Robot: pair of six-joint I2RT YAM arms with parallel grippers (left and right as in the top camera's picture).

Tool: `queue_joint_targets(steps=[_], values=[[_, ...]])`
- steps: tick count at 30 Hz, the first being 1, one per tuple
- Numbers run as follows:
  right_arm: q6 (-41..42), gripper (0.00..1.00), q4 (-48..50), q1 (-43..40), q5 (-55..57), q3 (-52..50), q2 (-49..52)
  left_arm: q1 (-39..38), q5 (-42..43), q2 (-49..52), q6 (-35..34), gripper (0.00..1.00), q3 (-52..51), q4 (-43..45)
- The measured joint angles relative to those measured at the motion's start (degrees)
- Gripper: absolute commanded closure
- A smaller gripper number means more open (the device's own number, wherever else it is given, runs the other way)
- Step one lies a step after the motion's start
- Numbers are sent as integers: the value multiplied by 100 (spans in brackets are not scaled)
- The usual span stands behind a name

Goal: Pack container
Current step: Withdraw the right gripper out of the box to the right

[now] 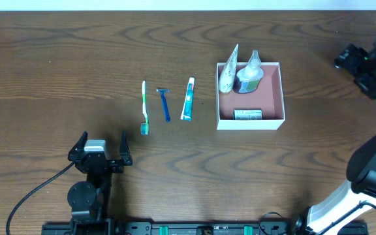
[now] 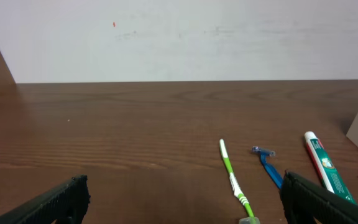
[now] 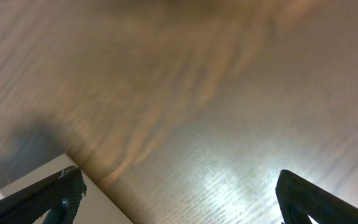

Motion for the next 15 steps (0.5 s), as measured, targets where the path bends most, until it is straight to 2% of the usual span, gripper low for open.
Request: queue_joint_targets(steps=[7,15], values=[[1069,1,24,-369,-192,-459,2,0,0,0,0,2,0,0],[1261,1,39,-269,-234,-474,2,0,0,0,-2,2,0,0]])
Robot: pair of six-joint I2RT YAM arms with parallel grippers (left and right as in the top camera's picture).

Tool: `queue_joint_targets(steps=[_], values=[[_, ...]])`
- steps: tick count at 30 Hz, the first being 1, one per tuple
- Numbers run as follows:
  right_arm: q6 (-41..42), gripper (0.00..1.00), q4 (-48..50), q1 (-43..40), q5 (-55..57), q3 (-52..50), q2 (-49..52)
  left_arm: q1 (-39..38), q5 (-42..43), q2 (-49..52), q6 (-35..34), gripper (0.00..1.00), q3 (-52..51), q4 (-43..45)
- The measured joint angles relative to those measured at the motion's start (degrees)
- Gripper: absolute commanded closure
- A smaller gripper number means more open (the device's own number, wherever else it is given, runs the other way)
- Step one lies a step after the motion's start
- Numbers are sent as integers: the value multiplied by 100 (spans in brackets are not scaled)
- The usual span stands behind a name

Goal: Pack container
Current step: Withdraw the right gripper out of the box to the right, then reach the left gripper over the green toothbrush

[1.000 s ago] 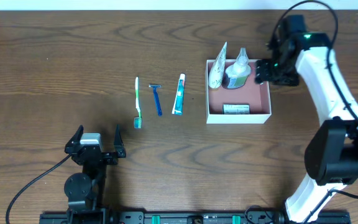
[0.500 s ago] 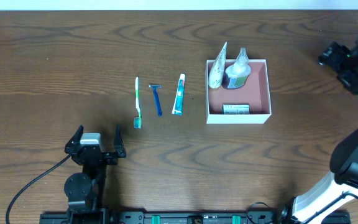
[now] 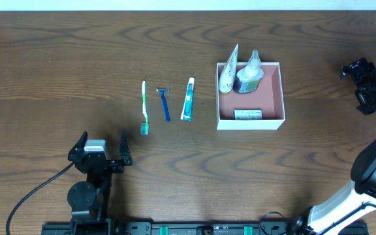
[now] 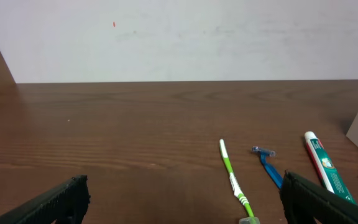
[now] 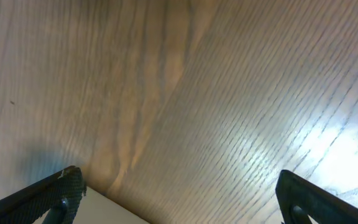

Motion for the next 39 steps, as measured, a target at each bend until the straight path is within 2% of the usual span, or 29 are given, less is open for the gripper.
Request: queue_joint_targets(steps=[19,23,28,31,35,39], values=[[31,1,-4,90,-17,0,0,0,-2,0,2,2,0,7],[31,1,-4,90,-20,0,0,0,26,2,-7,2,-35,243],[31,1,-4,90,-20,-2,0,0,763,0,-70,2,-90,1287],[31,1,-4,90,-20,-2,0,0,1226,0,-85,2,-90,1631],[31,1,-4,90,-20,-2,0,0,1513,94,-66,2,-72,1670],[33,1,-4,90,-22,-7,0,0,1631,918,22,2,391,1060]])
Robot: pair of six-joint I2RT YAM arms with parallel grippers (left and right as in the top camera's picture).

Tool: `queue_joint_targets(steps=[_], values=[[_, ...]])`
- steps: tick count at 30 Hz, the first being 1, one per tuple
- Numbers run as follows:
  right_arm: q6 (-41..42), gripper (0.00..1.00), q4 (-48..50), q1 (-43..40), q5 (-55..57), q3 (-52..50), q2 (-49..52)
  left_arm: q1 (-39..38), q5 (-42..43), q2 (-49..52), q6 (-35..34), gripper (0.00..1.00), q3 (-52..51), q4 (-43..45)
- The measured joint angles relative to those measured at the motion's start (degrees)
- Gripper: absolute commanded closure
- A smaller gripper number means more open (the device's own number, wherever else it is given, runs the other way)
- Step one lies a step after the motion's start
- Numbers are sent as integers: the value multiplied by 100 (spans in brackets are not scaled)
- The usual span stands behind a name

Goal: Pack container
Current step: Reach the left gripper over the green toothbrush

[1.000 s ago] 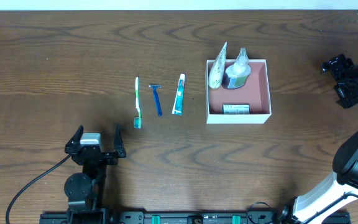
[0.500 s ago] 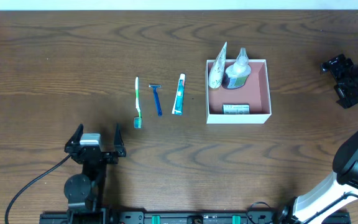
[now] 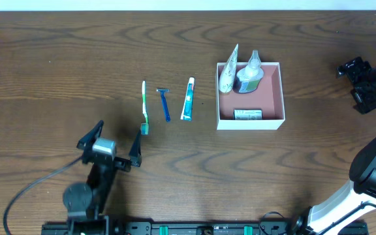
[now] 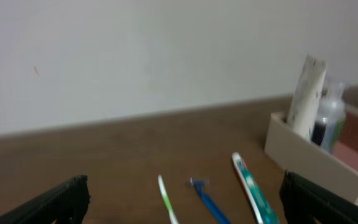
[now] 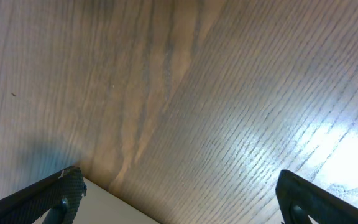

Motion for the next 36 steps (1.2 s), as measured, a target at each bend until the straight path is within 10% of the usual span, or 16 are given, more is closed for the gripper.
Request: queue_joint_targets(steps=[8,17,26,36], values=[[0,1,-7,-2,-2,-7,0,0,175,2946,389,2,2476,-1587],[0,1,-9,-2,0,-7,0,-13,1237,5053,271,2,3276,-1095],[2,1,-13,-4,-2,-9,0,-356,-356,6745,26,2,5451,-4273],[2,1,-11,-2,0,-9,0,-533,-927,7615,-170,2,6284,-4148]])
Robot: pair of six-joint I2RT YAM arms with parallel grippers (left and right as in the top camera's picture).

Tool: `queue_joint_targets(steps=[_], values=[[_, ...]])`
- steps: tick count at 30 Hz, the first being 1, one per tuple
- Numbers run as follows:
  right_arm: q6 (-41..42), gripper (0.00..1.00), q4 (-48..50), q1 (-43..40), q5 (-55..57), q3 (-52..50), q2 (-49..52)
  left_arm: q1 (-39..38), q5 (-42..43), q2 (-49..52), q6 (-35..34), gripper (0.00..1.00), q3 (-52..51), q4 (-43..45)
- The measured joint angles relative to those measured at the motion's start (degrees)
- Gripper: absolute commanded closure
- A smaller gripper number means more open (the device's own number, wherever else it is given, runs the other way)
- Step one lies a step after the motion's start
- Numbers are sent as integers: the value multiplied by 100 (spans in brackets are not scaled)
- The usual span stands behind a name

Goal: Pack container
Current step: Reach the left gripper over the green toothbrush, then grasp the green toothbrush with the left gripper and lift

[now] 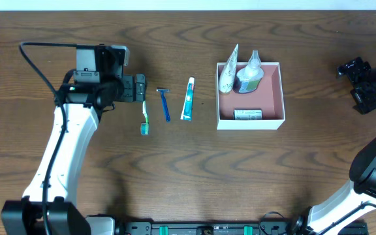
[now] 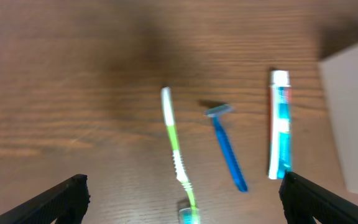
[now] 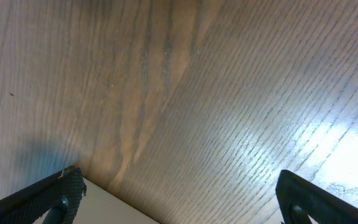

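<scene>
A white box with a pink floor (image 1: 273, 98) holds a pale tube (image 1: 228, 72), a clear bottle (image 1: 249, 74) and a small packet (image 1: 247, 114). Left of it lie a toothpaste tube (image 1: 187, 99), a blue razor (image 1: 165, 104) and a green toothbrush (image 1: 143, 108). My left gripper (image 1: 138, 88) hovers open by the toothbrush's far end. Its wrist view looks down on the toothbrush (image 2: 176, 152), razor (image 2: 225, 143) and toothpaste (image 2: 279, 130), with nothing between the fingers (image 2: 48, 205). My right gripper (image 1: 364, 81) is open at the table's right edge.
The brown wooden table (image 1: 194, 170) carries only these items. The box's white corner (image 2: 353, 118) shows at the right of the left wrist view. The right wrist view shows wood grain (image 3: 197, 93) and a pale surface (image 3: 104, 208) past the table's edge.
My left arm has moved from the table's front left to the back, and its open gripper now hangs over the toothbrush's far end. The right gripper and the items have not moved.
The left gripper first rested open at the front left, while the right gripper was at the back right. The right gripper then shifted nearer along the right edge and stayed there. The left gripper had then turned toward the items, and now it is over the toothbrush.
</scene>
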Motion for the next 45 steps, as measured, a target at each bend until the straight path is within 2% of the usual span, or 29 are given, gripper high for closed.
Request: queue_joint_targets(steps=[5,19,25,45], values=[[-2,1,2,-2,0,0,0,-13,-396,258,-297,2,0,-7],[0,1,0,0,0,0,0,-372,-588,1172,-997,2,0,22],[-2,1,2,0,0,0,0,-372,-601,1676,-1038,2,0,35],[0,1,0,-2,0,0,0,-372,-601,2175,-1040,2,0,157]])
